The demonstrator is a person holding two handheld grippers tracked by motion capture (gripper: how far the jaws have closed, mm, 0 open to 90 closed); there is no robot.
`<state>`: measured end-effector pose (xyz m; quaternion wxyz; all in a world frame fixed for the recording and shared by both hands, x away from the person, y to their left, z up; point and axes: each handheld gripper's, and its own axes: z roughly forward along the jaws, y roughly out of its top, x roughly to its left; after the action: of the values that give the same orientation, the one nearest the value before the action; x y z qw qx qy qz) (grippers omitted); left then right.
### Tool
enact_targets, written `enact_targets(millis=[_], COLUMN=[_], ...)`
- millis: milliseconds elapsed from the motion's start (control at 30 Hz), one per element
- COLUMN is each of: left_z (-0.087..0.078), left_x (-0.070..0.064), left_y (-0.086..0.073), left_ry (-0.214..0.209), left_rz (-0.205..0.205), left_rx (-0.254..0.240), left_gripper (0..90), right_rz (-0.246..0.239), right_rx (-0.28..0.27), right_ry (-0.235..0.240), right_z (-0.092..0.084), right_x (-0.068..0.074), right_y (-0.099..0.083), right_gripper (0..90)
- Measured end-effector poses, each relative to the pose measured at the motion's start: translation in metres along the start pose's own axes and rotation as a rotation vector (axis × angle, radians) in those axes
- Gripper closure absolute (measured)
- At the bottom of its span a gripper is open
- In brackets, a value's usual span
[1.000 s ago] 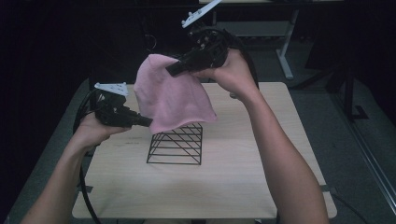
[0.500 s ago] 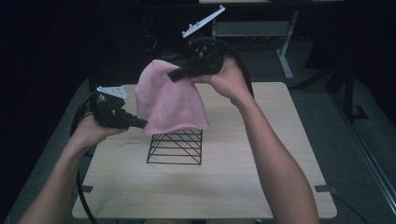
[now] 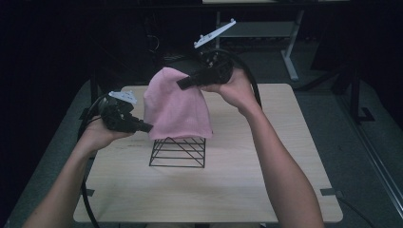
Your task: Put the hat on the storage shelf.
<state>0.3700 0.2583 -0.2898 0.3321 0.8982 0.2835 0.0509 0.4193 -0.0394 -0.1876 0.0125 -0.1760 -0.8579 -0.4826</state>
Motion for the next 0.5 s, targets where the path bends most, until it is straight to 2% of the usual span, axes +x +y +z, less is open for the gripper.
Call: enact_targets(millis=[500], left_z=[0.004], left_x=[-0.003], left_y=[-0.018], left_ry=[0.034], left_rz=[0.011], left_rx=[0.019], left_gripper=[83.1], right_rz=[-0.011], right_rx=[-0.001], right_ry=[0.048], right_z=[0.015], right_x=[0.006], right_y=[-0.015], right_gripper=[75.9])
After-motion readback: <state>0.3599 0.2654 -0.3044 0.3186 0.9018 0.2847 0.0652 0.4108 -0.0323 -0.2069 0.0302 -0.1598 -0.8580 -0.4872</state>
